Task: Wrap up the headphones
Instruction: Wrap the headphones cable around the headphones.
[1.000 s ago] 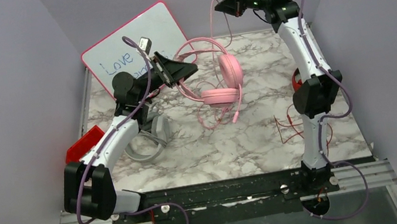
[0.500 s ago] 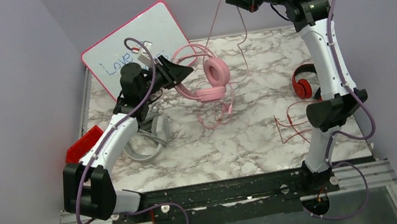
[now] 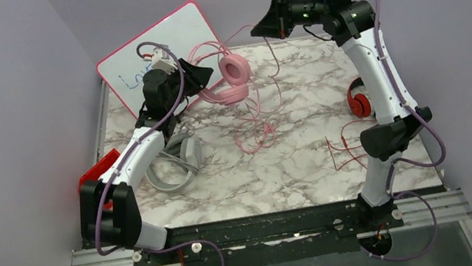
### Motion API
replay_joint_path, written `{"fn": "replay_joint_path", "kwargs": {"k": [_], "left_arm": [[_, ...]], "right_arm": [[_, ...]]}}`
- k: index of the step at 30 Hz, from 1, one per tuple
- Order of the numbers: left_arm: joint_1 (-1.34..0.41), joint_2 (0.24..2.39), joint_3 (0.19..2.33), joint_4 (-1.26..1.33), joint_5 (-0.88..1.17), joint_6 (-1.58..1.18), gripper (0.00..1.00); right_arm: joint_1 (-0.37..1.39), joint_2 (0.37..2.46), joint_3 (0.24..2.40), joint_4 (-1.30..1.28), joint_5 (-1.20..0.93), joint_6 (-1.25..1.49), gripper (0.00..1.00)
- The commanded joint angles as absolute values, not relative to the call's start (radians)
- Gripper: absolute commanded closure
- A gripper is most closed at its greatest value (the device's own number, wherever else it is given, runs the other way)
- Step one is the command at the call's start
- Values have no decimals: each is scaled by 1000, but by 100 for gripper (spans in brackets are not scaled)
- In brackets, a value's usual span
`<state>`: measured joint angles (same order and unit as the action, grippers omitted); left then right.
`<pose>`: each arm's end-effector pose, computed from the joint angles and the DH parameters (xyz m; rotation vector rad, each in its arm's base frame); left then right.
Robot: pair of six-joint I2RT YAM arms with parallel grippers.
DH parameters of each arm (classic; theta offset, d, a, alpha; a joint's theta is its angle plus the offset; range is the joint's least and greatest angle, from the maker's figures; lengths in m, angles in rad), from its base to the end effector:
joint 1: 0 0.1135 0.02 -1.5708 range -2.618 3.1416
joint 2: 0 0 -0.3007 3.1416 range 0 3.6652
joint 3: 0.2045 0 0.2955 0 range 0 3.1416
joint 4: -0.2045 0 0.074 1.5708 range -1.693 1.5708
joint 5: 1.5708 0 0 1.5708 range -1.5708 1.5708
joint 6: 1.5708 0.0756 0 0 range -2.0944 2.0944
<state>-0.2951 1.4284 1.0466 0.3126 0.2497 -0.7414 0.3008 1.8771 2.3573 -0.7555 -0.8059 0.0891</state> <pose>0.3917 -0.1386 0.3489 -0.1844 1.7243 -0.9839 0.4243 0.1887 0.5527 -0.7618 1.7157 1.0090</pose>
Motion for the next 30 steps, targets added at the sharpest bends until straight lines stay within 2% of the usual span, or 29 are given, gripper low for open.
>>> {"fn": "replay_joint_path", "kwargs": {"k": [1, 10, 13, 18, 22, 30], "left_arm": [[-288, 1474, 1124, 464, 160, -758, 91], [-282, 1554, 1228, 588, 85, -804, 91], [-281, 1586, 1279, 634, 91, -877, 91], [-290, 1643, 1358, 720, 120, -1042, 91], [-294, 1661, 1384, 803, 150, -1188, 91], [-300, 1628, 1429, 863, 201, -1336, 91]], "right_arm": [[361, 1844, 2345, -873, -798, 164, 99], [372, 1697, 2066, -635, -933, 449, 99], [410, 1621, 1862, -381, -924, 584, 99], [497, 1569, 1649, -91, -768, 696, 99], [570, 1539, 1542, 50, -555, 599, 99], [637, 1443, 1270, 275, -326, 409, 98]]}}
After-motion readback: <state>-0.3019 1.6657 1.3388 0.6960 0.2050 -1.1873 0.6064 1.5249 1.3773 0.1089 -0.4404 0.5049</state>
